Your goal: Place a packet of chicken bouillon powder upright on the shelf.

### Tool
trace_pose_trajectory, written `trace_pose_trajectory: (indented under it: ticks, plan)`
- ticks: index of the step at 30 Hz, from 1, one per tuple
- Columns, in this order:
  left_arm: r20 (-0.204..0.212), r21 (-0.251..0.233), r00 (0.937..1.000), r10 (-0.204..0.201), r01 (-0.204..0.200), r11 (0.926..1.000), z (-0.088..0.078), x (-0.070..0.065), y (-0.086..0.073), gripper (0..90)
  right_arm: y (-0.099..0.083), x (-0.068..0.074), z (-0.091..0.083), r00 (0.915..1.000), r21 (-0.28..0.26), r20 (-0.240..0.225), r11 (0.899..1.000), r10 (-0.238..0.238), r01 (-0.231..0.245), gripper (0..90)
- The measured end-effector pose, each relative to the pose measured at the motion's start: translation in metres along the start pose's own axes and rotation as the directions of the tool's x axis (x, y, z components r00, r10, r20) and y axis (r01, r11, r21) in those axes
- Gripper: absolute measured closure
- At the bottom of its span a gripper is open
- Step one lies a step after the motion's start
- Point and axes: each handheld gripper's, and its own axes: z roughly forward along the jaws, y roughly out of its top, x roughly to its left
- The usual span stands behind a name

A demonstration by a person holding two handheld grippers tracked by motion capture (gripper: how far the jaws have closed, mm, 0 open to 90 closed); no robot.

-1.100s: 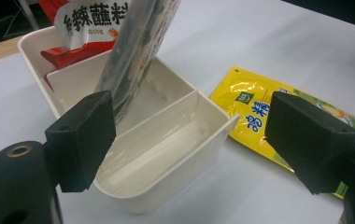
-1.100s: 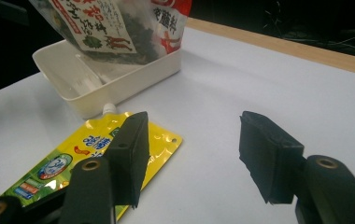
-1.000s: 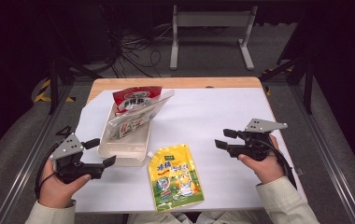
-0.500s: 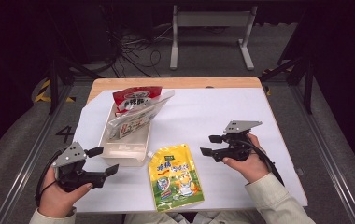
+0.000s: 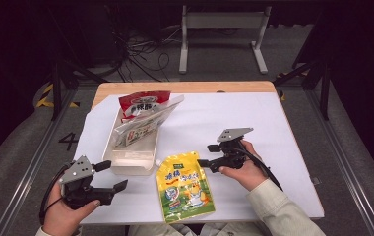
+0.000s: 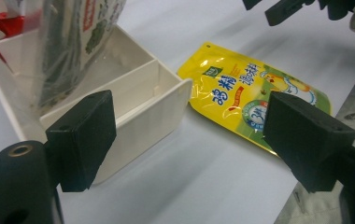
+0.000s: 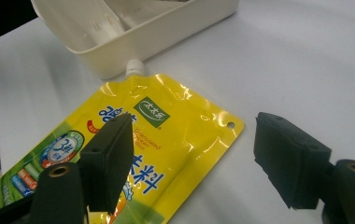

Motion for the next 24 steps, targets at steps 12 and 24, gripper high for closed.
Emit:
trace_pose_trajectory:
  ticks: [12,24]
  plan:
    - [0.044,0.036,0.9988,-0.019,0.017,0.9992,0.014,-0.009,-0.007,21.5,0.002,-0.005,0.029,1.0000,0.051,-0.004,0.999,0.004,-0.003,25.7]
    - [0.049,0.036,0.9986,-0.021,0.020,0.9991,0.020,-0.008,-0.008,21.5,0.002,-0.014,0.050,0.9997,0.094,0.009,0.995,0.021,-0.022,22.6]
